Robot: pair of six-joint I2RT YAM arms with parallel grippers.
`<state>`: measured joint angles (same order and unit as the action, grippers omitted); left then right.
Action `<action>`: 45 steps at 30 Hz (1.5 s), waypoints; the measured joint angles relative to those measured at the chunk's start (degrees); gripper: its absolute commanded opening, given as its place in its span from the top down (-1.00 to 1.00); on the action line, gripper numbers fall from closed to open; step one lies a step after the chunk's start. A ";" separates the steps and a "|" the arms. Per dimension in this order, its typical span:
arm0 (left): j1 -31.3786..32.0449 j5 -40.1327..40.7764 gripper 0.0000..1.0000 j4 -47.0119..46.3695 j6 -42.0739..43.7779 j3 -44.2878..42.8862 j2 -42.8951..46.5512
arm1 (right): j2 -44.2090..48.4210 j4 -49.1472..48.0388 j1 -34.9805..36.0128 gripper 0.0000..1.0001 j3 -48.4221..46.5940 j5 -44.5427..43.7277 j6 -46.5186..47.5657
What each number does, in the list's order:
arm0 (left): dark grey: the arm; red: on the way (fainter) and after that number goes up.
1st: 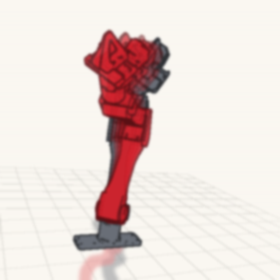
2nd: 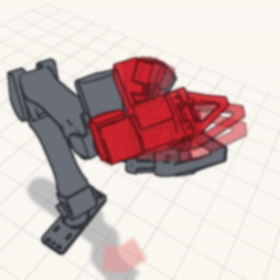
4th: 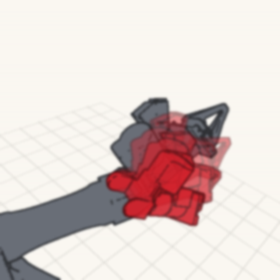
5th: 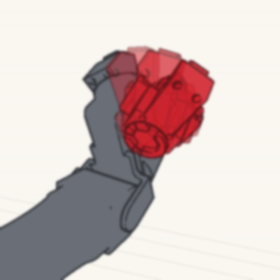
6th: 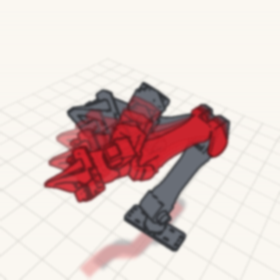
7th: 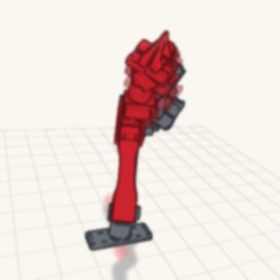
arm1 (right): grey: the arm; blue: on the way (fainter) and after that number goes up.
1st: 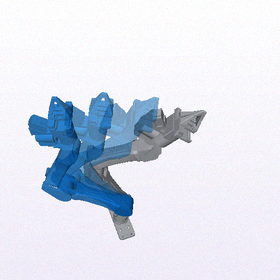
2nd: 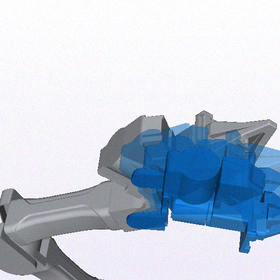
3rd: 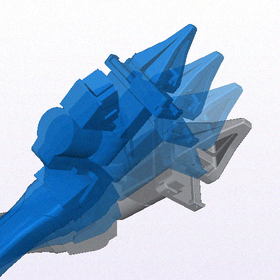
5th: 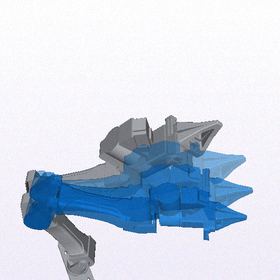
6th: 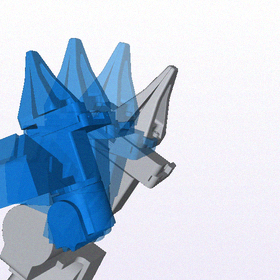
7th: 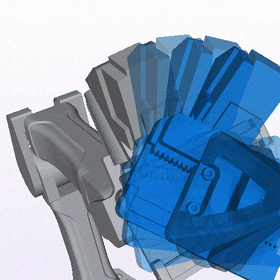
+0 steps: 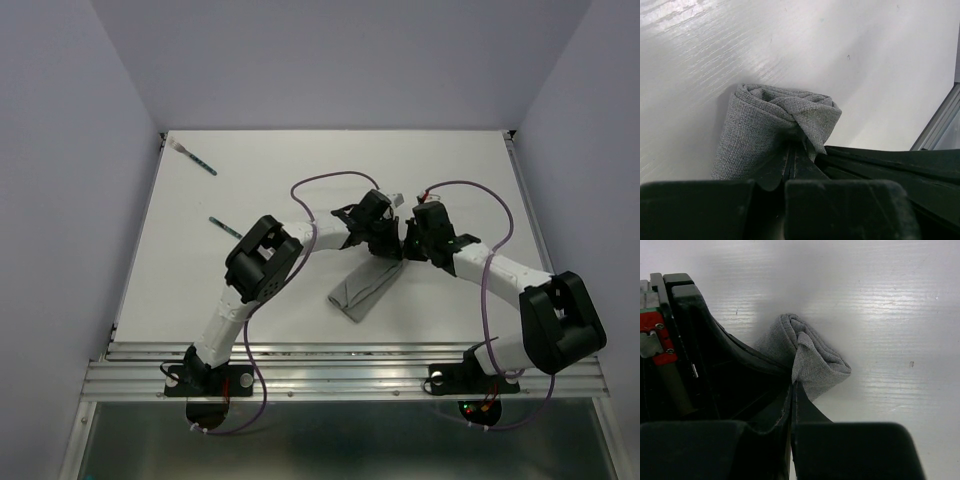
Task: Fold the napkin into a case and place the utensils inside
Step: Stuff the top corner of the smaller-rectangle-folded napkin into the folded napkin, then smooth out the smaller rectangle-folded napkin at the center of the board.
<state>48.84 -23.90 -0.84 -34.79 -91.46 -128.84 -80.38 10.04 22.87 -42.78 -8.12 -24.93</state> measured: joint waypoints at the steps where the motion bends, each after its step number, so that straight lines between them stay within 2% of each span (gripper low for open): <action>1: 0.02 -0.09 1.00 -0.04 0.00 -0.17 -0.15 | 0.28 0.02 0.00 0.99 0.00 0.17 0.02; 18: 0.35 0.57 1.00 -0.13 -1.05 0.50 0.55 | -0.90 -0.57 -0.04 0.98 0.57 0.63 -0.35; 28: 0.48 1.05 1.00 1.70 -0.74 1.11 3.85 | -0.28 -0.55 -0.15 0.51 0.55 0.61 -0.37; 38: 0.68 1.95 1.00 3.54 0.72 2.08 6.36 | 6.36 0.39 -0.37 0.06 0.52 0.94 -0.79; 42: 0.72 3.45 0.99 5.46 1.73 4.85 9.88 | 10.19 1.51 -0.37 -0.03 1.07 2.47 -1.92; 45: 0.85 6.29 0.88 7.87 2.62 7.28 15.19 | 15.61 1.22 -0.37 -0.02 5.03 5.97 -4.15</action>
<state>49.69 -17.61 7.03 -32.16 -84.18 -113.65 -64.77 11.27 22.50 -37.76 -2.15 -29.08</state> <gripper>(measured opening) 0.026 0.511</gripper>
